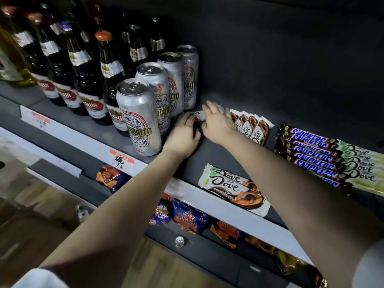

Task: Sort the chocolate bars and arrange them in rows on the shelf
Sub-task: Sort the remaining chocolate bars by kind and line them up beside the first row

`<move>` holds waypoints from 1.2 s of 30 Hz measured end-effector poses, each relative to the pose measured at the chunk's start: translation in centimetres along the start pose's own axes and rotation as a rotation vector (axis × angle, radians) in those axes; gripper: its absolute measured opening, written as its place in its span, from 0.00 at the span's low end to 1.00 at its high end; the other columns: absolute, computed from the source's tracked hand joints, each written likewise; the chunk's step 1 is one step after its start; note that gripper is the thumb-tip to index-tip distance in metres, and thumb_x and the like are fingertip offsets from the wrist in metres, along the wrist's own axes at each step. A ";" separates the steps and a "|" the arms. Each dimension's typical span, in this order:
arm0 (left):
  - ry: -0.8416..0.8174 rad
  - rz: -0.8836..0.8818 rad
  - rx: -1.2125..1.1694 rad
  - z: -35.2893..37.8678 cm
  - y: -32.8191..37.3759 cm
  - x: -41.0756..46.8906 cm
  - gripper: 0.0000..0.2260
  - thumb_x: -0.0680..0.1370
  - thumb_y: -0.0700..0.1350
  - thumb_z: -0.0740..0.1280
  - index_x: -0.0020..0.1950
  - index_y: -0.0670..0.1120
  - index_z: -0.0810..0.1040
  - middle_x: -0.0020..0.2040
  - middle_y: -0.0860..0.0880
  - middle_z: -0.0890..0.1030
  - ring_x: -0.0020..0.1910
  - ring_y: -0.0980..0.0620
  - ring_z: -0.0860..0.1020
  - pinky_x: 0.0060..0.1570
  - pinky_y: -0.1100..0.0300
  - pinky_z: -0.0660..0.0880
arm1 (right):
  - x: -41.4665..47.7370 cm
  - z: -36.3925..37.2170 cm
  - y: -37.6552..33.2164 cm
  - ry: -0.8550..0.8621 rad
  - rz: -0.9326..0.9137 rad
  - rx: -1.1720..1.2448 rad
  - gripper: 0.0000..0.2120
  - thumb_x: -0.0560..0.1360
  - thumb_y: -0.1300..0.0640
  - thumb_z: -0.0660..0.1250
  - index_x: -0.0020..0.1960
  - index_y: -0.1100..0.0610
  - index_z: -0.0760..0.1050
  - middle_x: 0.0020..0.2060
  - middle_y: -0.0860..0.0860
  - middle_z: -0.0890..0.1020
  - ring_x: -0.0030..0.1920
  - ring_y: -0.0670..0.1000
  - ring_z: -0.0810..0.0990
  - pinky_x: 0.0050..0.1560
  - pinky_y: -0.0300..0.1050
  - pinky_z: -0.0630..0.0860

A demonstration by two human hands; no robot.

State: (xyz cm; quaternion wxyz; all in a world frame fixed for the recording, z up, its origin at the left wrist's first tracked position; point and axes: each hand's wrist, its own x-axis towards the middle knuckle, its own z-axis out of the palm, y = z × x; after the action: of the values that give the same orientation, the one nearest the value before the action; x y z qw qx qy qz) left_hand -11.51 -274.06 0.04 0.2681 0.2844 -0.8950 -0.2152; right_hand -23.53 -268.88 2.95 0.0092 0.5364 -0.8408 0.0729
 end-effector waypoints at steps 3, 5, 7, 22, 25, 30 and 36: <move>0.005 -0.004 -0.009 0.1 -0.1 0.0 0.19 0.76 0.39 0.61 0.66 0.36 0.69 0.69 0.37 0.67 0.70 0.42 0.65 0.71 0.56 0.58 | 1.0 0.6 -0.4 -0.139 0.022 -0.021 0.28 0.78 0.56 0.53 0.76 0.57 0.50 0.76 0.51 0.51 0.76 0.52 0.46 0.73 0.60 0.44; -0.005 -0.014 -0.012 0.1 -0.2 0.1 0.20 0.76 0.39 0.61 0.68 0.36 0.68 0.70 0.37 0.67 0.70 0.42 0.64 0.71 0.57 0.58 | 1.3 0.7 -0.4 -0.157 0.014 -0.012 0.26 0.79 0.56 0.52 0.75 0.56 0.52 0.75 0.52 0.54 0.75 0.53 0.48 0.72 0.63 0.44; -0.016 -0.016 -0.001 0.1 -0.2 0.1 0.22 0.76 0.39 0.61 0.69 0.36 0.66 0.70 0.37 0.66 0.71 0.42 0.63 0.72 0.57 0.57 | 1.5 0.5 -0.1 -0.137 -0.015 -0.025 0.23 0.80 0.55 0.51 0.75 0.55 0.55 0.72 0.55 0.60 0.74 0.54 0.54 0.71 0.65 0.45; 0.037 0.123 -0.017 0.0 2.3 1.4 0.25 0.76 0.37 0.61 0.73 0.37 0.60 0.74 0.41 0.61 0.74 0.46 0.58 0.73 0.60 0.53 | -1.4 -2.9 2.7 0.140 -0.059 -0.182 0.22 0.78 0.55 0.61 0.69 0.59 0.61 0.63 0.57 0.65 0.64 0.58 0.64 0.71 0.65 0.45; 0.055 0.181 0.007 0.7 4.2 2.4 0.25 0.75 0.37 0.62 0.72 0.37 0.63 0.72 0.41 0.65 0.73 0.44 0.60 0.73 0.55 0.56 | -3.1 -3.8 4.8 0.154 -0.053 -0.225 0.23 0.79 0.51 0.59 0.70 0.59 0.61 0.63 0.58 0.66 0.65 0.58 0.65 0.72 0.61 0.47; 0.033 0.274 0.153 2.7 7.6 3.2 0.26 0.76 0.43 0.64 0.73 0.43 0.63 0.73 0.46 0.66 0.74 0.47 0.59 0.72 0.50 0.53 | -6.6 -5.0 9.0 0.182 -0.042 -0.264 0.23 0.79 0.53 0.59 0.71 0.60 0.59 0.66 0.59 0.64 0.65 0.59 0.65 0.65 0.54 0.60; 0.003 0.362 0.038 4.5 12.9 3.6 0.23 0.73 0.37 0.66 0.68 0.41 0.70 0.66 0.43 0.73 0.67 0.44 0.68 0.67 0.57 0.61 | -11.3 -6.5 13.3 0.260 0.003 -0.239 0.23 0.79 0.53 0.59 0.71 0.61 0.62 0.65 0.59 0.67 0.63 0.60 0.67 0.62 0.54 0.64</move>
State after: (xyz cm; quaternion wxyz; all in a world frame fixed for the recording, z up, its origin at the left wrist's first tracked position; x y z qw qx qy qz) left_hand -21.80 -265.69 4.83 0.2985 0.1241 -0.9350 -0.1459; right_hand -31.17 -252.28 6.81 0.1816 0.5164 -0.8359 0.0413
